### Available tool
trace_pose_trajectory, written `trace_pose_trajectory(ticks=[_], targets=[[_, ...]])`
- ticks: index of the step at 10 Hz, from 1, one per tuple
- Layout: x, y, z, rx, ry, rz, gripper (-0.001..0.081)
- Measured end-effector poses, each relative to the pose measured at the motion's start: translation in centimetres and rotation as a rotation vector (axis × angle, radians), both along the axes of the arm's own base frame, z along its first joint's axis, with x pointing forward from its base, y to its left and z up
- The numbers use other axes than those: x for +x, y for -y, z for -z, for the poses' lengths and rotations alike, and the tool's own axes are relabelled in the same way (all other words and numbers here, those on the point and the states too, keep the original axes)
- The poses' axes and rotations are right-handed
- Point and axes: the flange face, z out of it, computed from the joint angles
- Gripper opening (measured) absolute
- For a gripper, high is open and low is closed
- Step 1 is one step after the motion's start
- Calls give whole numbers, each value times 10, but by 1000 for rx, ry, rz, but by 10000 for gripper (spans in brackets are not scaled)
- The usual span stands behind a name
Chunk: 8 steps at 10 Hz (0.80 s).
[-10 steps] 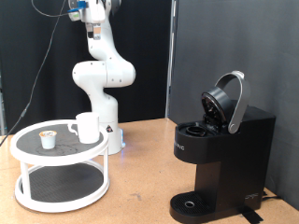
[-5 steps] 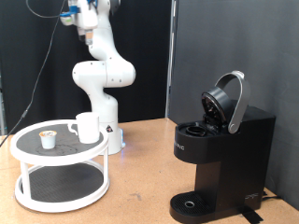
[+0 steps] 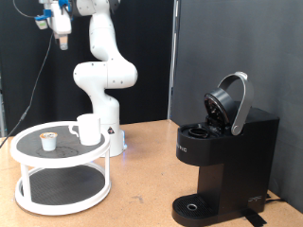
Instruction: Make a cup of coffee with the keurig machine
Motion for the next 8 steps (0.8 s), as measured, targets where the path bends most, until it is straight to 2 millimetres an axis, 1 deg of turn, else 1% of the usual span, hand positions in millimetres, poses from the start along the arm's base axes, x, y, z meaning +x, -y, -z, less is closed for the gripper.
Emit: trace_pose_trajectory(ticks=[2,3,4,5,6,8], targets=[[5,7,6,3,-20,11,734],[5,6,6,2,-17,11,734],[4,7,9,6,-18,-25,734],[3,10,18,6,-23,-49,734],[4,14,31,-12,-30,-51,734],[8,19,65,-57,-34,-42,734]])
